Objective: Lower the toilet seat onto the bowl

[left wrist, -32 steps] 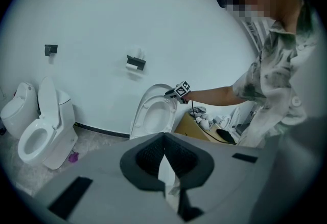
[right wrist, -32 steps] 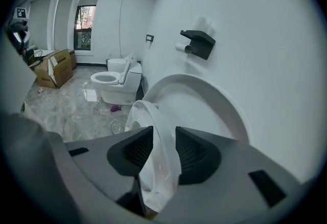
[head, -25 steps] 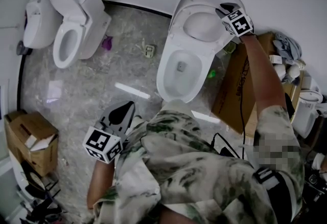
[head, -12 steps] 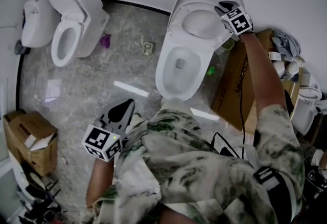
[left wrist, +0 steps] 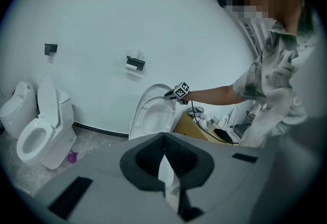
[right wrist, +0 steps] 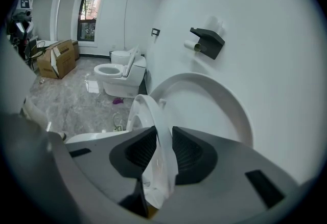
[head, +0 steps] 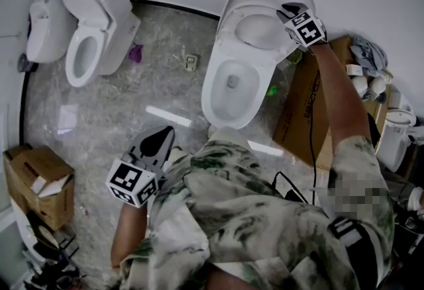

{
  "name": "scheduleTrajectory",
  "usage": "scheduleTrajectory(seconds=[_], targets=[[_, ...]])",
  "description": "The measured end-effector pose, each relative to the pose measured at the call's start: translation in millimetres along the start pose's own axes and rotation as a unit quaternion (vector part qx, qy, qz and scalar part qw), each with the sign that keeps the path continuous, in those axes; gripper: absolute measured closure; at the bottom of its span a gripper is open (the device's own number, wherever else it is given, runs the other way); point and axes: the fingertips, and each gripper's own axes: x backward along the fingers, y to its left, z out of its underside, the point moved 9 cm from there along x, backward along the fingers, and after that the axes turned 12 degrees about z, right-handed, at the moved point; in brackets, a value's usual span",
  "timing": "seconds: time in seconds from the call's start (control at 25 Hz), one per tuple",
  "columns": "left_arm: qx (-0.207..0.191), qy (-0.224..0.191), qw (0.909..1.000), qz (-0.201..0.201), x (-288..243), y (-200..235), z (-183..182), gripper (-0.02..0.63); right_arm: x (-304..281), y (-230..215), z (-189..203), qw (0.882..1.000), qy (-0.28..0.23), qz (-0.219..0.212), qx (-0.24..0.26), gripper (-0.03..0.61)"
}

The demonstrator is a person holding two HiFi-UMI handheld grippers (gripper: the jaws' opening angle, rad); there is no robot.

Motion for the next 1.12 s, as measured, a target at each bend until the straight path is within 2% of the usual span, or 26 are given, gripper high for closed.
scheduleTrajectory(seconds=[0.28, 1.12], targets=[[-0.002, -0.001, 1.0000, 0.002, 5, -2, 4, 0.592, 11, 7, 5, 1.000, 0.017, 0.001, 0.007, 0.465], [-0.009, -0.002, 0.9998, 0.018, 29, 6, 11, 0.592, 33, 35, 1, 0.999, 0.026, 0.007, 0.024, 0.466]])
